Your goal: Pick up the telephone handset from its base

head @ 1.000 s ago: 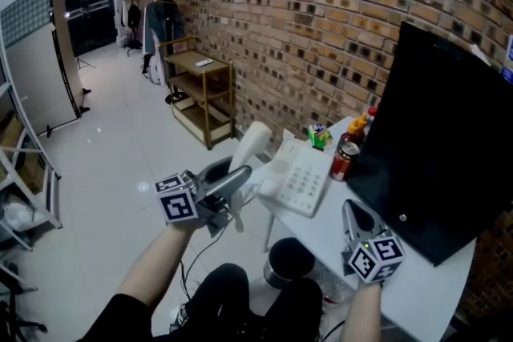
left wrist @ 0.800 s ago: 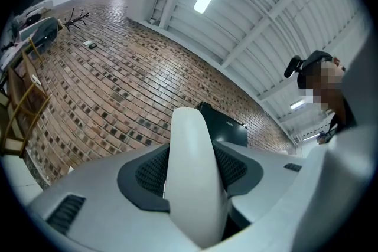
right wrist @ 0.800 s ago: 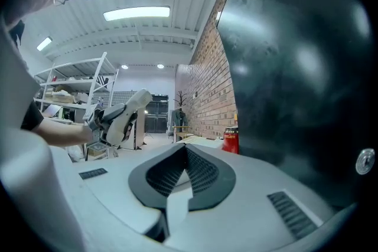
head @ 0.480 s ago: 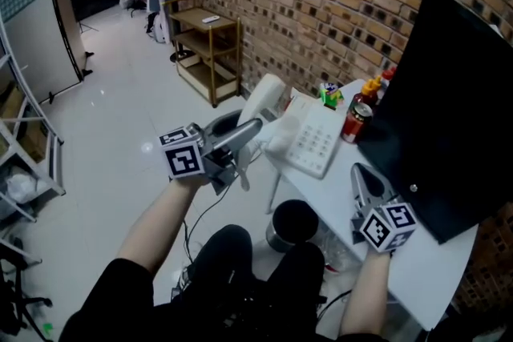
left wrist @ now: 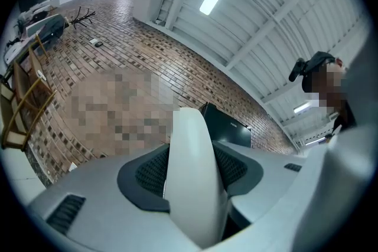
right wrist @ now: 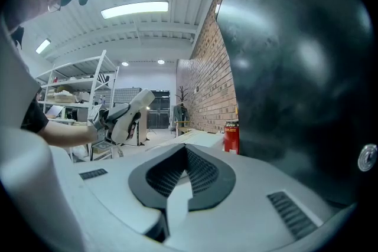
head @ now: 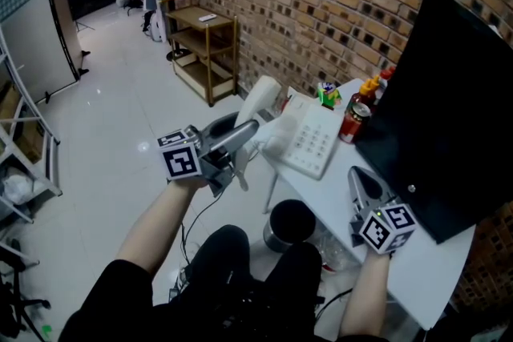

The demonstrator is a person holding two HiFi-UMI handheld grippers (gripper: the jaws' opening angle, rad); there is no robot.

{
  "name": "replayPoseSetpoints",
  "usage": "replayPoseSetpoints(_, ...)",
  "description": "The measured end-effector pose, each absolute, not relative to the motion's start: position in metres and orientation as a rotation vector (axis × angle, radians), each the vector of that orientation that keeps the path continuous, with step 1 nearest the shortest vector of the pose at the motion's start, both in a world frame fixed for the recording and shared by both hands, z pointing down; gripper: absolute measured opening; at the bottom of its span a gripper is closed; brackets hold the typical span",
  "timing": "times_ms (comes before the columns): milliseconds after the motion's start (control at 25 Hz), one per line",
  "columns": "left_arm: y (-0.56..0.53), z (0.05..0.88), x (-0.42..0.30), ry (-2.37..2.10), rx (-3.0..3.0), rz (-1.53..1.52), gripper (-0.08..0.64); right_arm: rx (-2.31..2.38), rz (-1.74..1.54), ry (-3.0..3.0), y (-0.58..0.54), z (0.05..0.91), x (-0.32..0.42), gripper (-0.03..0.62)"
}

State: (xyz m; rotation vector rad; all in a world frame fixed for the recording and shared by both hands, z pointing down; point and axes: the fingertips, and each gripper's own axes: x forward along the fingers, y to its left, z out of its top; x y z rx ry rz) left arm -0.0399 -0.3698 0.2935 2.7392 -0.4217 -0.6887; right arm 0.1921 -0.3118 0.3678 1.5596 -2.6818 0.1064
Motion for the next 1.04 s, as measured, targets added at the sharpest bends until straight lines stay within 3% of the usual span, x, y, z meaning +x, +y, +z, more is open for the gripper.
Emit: replayPoseSetpoints(1040, -0.367, 0.291, -0.053, -0.454, 2.713, -0.738, 0.222, 1.564, 0.093, -2.674, -0.301, 0.364, 0.199, 0.006)
